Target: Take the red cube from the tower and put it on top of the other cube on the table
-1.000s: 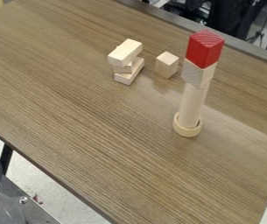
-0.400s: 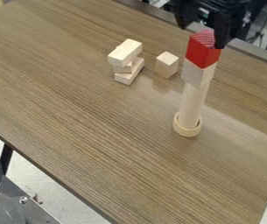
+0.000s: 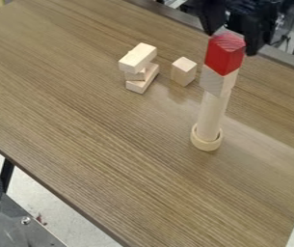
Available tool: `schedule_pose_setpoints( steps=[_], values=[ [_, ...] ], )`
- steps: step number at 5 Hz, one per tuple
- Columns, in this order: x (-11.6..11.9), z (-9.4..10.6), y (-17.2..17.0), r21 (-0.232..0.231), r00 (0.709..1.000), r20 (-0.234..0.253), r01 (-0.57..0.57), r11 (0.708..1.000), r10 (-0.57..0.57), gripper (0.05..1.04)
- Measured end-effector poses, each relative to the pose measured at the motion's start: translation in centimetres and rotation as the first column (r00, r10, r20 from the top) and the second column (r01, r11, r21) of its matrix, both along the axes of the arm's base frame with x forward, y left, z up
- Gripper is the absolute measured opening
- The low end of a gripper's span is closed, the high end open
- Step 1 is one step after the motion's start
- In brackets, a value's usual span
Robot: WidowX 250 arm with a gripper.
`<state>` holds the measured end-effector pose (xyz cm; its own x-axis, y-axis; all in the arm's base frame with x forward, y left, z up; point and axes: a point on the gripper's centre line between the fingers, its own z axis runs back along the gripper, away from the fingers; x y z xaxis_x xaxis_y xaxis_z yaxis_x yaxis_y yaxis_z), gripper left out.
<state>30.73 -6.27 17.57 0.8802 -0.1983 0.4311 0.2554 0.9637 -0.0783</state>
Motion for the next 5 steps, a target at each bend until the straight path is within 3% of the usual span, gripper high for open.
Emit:
schedule_pose_setpoints(
  steps=[1,2,3,4,5],
  values=[
    [0.4,-1.6,0.1,0.04,0.999,-0.041,-0.004,0.999,0.006,0.681],
    [0.5,-2.0,0.2,0.074,0.999,-0.045,-0.016,0.997,0.02,0.579],
    [0.8,-2.1,-0.2,0.097,0.999,-0.037,-0.005,0.995,0.009,0.579],
    [0.8,-1.1,-1.0,0.061,1.0,0.003,-0.002,0.998,0.002,0.579],
    [1.8,1.6,-1.4,0.027,0.992,0.127,-0.002,1.0,-0.001,0.579]
  ],
)
